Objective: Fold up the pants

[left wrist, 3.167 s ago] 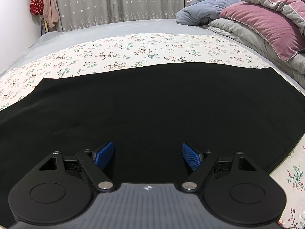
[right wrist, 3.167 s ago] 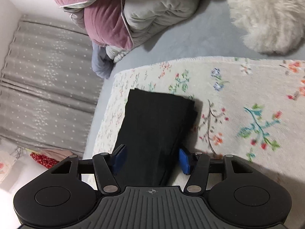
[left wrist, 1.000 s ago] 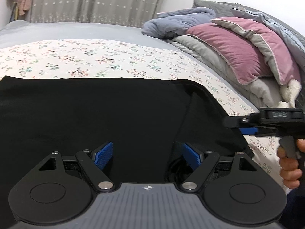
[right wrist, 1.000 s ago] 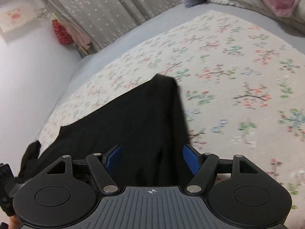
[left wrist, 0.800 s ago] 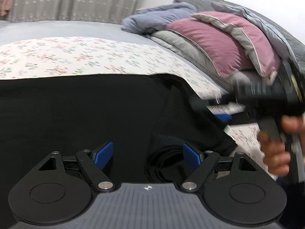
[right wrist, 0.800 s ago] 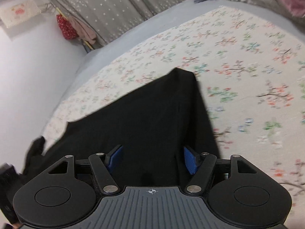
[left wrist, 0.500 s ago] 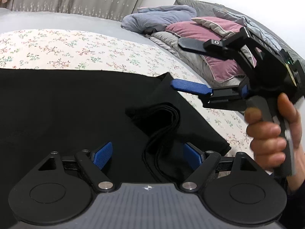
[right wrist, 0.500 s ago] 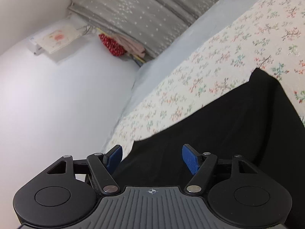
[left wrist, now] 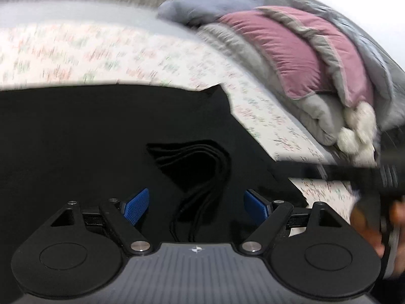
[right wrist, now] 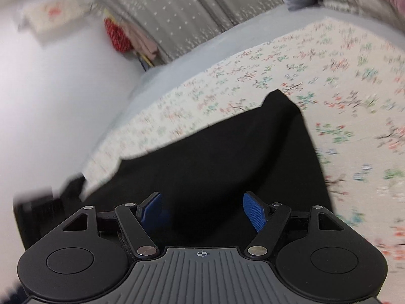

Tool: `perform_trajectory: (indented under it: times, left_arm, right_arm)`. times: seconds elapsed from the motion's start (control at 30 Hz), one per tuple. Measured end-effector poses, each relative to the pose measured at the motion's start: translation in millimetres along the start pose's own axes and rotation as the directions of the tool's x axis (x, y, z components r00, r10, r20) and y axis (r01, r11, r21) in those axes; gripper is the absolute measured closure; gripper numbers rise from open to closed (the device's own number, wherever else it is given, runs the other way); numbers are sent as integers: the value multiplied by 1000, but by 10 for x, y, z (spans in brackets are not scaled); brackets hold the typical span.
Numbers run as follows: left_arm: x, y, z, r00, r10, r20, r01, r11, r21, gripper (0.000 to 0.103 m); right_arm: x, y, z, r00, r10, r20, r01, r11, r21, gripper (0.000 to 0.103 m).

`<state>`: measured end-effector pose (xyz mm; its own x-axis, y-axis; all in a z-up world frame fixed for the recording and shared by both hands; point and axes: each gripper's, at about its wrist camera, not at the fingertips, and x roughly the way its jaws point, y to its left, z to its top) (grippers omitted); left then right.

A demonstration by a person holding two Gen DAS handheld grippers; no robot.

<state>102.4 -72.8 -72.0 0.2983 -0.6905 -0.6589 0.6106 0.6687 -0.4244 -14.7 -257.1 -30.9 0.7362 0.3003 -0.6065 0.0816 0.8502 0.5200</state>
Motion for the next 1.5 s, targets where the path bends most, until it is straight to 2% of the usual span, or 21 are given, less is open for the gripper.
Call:
perform_trajectory:
  times: [0.1,0.17,0.27,0.33,0.4,0.43,0.5,0.57,0.67,0.83,0.9,1.1,1.2,1.43,1.47,1.5]
  left_arm:
    - [81,73,146,998,-53,-31,49,990,-130,12]
    - [148,81,224,996,-84,-40,75,979,-187,13]
    - [287,-24,315,997,-47,-64,35,982,-187,17]
    - [328,-87,334,998,-4,-65,-7,985,-173,25]
    - [333,-71,379,998,19,-56,-28,984,-176,41]
    - [339,-48,401,998,29,-53,-39,982,-184,45]
    - [324,0,432,998,44,-50,-53,979,-198,68]
    - [288,13,453,997,58,-42,-65,979,-193,80]
    - [225,-22,491,997,73,-10,-73,980,-186,87]
    - [166,-46,550,995,104,12,-100,979,-177,88]
    - [144,-54,576,994,105,15,-101,979,-180,88]
    - [78,-124,683,994,105,2,-101,965,-241,89]
    - [19,-189,742,994,113,3,-108,959,-263,89]
    - [-56,-290,868,993,119,-1,-113,943,-314,89]
    - [-66,-301,888,993,121,0,-115,941,-319,89]
    - [-76,-311,910,992,123,0,-116,938,-326,89]
  right_arm:
    - [-99,6,-61,999,-43,-5,43,995,-92,30]
    - [-154,30,-95,999,-37,-5,36,987,-159,30]
    - [-169,177,-197,999,-23,-34,12,953,-302,30]
    - [-156,311,-322,999,-21,-50,-1,916,-402,31]
    - [-137,431,-458,998,-15,-66,-20,870,-493,32]
    - [-129,480,-525,998,-18,-67,-20,845,-534,32]
    - [-103,554,-650,997,-27,-79,-27,797,-603,33]
    - [-69,594,-745,996,-42,-81,-21,760,-650,35]
    - [4,627,-833,996,-67,-60,6,718,-696,37]
    - [103,688,-901,995,-89,-37,33,676,-737,46]
    - [150,707,-933,994,-100,-34,41,661,-749,53]
    - [191,819,-1017,997,-76,33,74,647,-759,56]
    - [215,904,-1086,991,-91,98,133,623,-771,51]
    - [349,1077,-1245,965,-151,215,262,521,-812,51]
    - [372,1104,-1282,960,-158,231,279,500,-820,48]
    - [392,1132,-1333,950,-171,261,312,461,-831,44]
